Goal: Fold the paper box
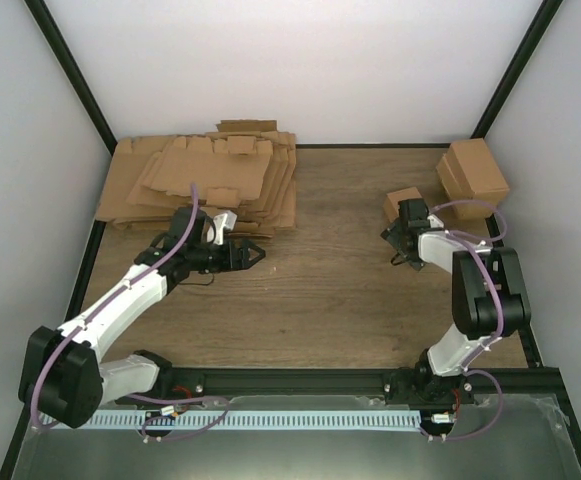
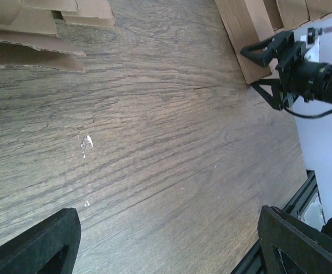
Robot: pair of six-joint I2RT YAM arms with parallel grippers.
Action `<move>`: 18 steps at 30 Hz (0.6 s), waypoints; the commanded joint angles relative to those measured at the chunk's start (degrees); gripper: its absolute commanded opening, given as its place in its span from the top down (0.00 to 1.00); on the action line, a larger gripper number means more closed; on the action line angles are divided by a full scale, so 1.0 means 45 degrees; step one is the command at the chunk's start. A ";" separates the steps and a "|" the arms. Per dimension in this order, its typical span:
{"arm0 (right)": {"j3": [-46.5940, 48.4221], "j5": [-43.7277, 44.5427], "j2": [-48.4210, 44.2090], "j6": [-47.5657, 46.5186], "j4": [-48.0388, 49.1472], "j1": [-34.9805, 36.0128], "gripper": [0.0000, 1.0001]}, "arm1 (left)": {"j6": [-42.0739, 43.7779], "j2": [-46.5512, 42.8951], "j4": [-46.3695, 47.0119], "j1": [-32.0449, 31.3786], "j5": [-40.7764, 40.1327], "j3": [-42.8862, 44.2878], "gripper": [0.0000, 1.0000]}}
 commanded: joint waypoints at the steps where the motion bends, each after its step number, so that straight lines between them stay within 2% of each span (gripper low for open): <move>1: 0.1512 0.1431 0.1270 0.1425 -0.0401 0.0092 0.08 | -0.0008 0.0114 0.0248 -0.0029 0.0106 0.0381 0.12; 5: 0.2620 0.1839 0.2107 0.1970 -0.0601 -0.0228 0.11 | -0.0079 0.0108 0.0233 -0.0025 0.0034 0.0355 0.12; 12: 0.4436 0.1601 0.3414 0.1661 -0.1172 -0.1215 0.12 | -0.0076 0.0014 0.0194 -0.0029 -0.0024 0.0237 0.12; 15: 0.4016 0.1170 0.2926 0.1145 -0.0946 -0.1005 0.09 | -0.0075 0.0030 0.0211 -0.0027 -0.0012 0.0246 0.12; 18: 0.2848 0.1555 0.1791 0.0709 -0.0654 -0.0370 0.04 | -0.0099 0.0030 0.0213 -0.0020 -0.0010 0.0296 0.12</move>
